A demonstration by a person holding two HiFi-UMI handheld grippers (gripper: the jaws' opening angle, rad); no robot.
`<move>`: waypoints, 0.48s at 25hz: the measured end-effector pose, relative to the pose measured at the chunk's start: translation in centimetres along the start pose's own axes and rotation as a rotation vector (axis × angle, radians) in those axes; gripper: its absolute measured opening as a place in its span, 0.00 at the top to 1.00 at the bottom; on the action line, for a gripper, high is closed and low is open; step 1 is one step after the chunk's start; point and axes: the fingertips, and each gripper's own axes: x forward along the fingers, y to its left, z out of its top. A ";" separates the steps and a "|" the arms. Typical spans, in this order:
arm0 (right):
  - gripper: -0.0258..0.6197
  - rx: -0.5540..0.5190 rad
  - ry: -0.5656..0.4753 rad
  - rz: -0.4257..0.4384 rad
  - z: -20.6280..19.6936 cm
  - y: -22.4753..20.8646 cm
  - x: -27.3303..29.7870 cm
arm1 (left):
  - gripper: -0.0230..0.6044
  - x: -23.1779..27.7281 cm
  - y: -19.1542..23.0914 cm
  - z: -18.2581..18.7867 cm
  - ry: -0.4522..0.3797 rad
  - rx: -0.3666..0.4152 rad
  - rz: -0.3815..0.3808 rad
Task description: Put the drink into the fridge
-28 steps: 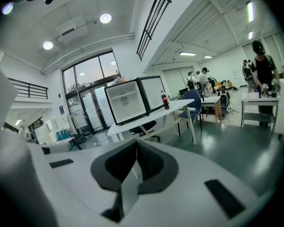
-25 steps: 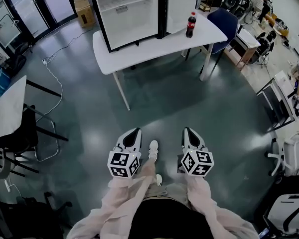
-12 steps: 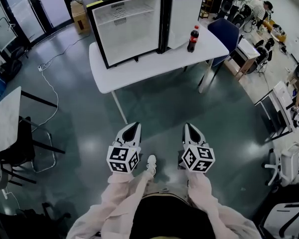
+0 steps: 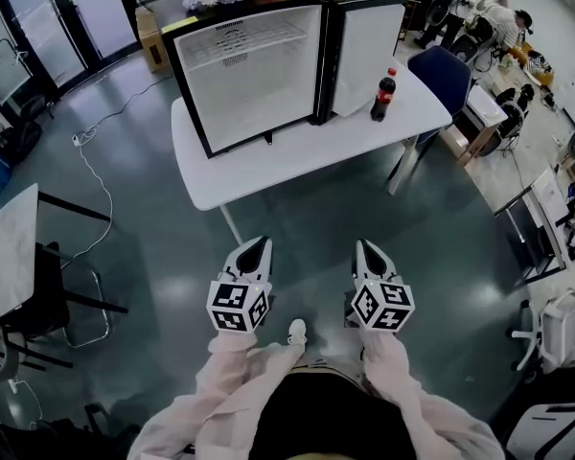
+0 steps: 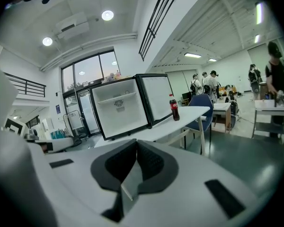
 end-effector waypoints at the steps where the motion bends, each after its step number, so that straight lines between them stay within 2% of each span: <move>1: 0.94 0.000 -0.003 -0.001 0.3 0.0 0.8 | 0.94 0.7 0.5 0.3 -0.001 0.001 -0.003; 6: 0.94 0.006 -0.008 -0.011 1.0 0.1 3.5 | 0.95 3.1 1.7 0.8 0.005 0.011 -0.027; 12: 0.94 0.021 0.018 -0.047 0.5 -0.9 4.4 | 0.94 3.9 2.3 -0.2 0.048 -0.003 -0.040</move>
